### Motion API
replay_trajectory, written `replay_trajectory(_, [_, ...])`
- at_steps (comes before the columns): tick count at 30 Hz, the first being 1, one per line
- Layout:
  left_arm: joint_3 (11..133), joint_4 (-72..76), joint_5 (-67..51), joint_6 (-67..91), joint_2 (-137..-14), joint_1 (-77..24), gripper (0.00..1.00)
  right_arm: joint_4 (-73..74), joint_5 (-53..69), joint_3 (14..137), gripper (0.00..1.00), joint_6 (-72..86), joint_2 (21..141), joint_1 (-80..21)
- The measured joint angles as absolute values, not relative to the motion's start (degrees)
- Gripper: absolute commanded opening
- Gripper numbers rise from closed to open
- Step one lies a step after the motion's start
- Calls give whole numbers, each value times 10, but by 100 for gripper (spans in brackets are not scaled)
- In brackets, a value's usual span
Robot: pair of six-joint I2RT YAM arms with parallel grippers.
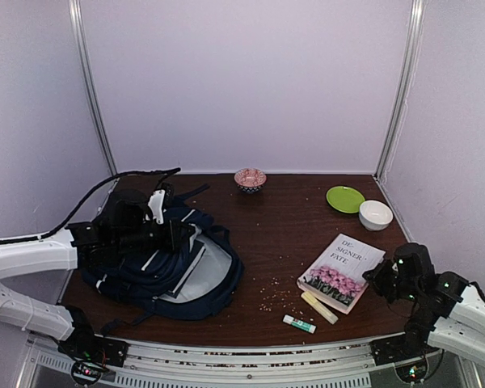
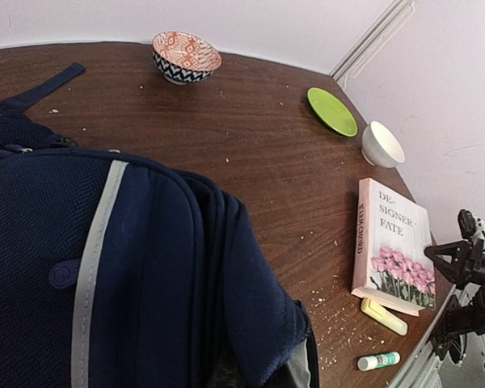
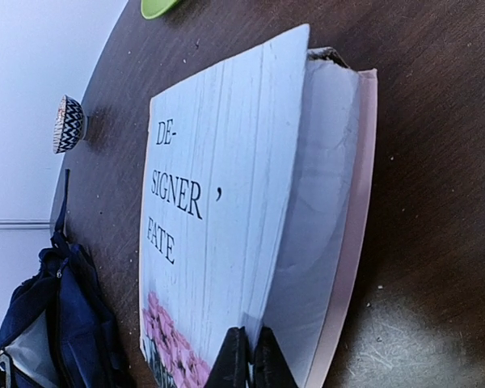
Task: Pack the student bag
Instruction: Pick up the book from the center of the board, then place the book in the student bag.
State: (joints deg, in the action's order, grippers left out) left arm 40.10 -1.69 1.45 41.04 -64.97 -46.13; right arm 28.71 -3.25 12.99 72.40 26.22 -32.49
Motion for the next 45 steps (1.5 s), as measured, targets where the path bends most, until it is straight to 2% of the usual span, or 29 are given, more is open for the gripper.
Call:
replay_trajectory(8, [426, -63, 29, 395, -633, -461, 0, 336, -18, 208, 0, 665, 261, -325])
replay_trajectory(14, [473, -138, 61, 355, -587, -461, 0, 300, 60, 311, 0, 586, 366, -334])
replay_trajectory(22, [492, -201, 95, 308, -532, -460, 0, 187, 167, 411, 0, 528, 523, -429])
replay_trajectory(34, [489, -251, 101, 253, -444, -459, 0, 19, 288, 569, 0, 522, 741, -513])
replay_trajectory(40, [489, -271, 106, 242, -426, -458, 0, 22, 338, 661, 0, 517, 854, -554])
replay_trajectory(45, [481, -274, 119, 241, -406, -458, 0, 44, 358, 673, 0, 509, 883, -574])
